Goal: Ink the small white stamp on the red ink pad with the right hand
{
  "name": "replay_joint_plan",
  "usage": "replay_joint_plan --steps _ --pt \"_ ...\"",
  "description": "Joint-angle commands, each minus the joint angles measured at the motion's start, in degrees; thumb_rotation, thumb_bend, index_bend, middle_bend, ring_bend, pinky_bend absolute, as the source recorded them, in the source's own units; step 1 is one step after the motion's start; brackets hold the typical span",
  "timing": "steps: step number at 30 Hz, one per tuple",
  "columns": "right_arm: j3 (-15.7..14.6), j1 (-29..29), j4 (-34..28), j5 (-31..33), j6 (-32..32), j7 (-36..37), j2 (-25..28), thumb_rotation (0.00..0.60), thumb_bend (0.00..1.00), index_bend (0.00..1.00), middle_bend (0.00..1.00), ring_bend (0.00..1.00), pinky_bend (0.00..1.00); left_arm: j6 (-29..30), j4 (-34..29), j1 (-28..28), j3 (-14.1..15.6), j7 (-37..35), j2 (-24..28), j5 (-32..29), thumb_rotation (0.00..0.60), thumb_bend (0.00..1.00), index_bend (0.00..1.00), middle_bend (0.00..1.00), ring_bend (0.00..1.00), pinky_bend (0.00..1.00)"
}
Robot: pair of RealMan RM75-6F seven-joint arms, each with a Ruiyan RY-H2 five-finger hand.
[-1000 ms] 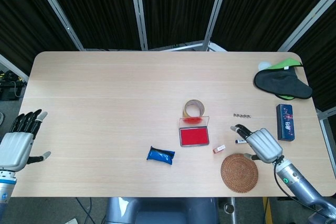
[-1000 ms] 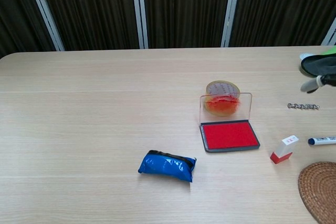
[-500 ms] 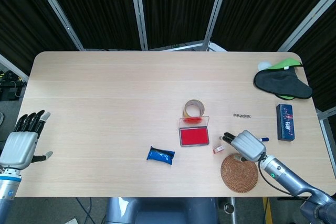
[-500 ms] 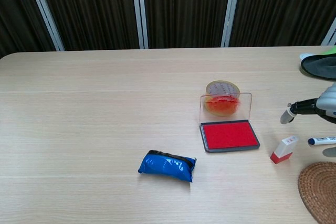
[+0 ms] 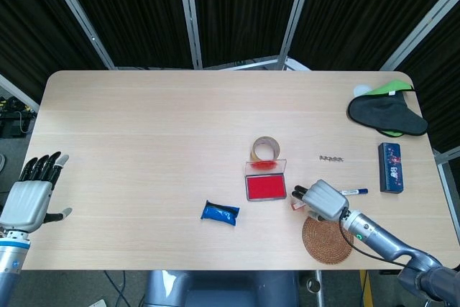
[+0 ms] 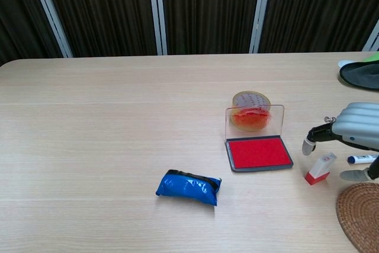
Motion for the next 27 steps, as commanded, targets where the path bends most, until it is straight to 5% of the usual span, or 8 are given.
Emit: replay_joint_plan --steps 1,27 --pt "-0.20 0.19 0.15 0.16 -0.22 0.00 -0.08 0.600 0.22 0.31 0.34 0.79 0.99 -0.06 -0.02 -0.02 0.03 0.01 0.03 -0.18 0.600 0.00 0.00 0.00 0.00 0.00" --pt "-1.43 0.83 3.00 1.32 0.23 0.77 -2.04 0.600 0.36 0.50 0.51 0.79 0.99 0.08 -0.17 -0.15 0.50 0.65 -0.17 -0.36 0.600 0.00 0.00 0.00 0.00 0.00"
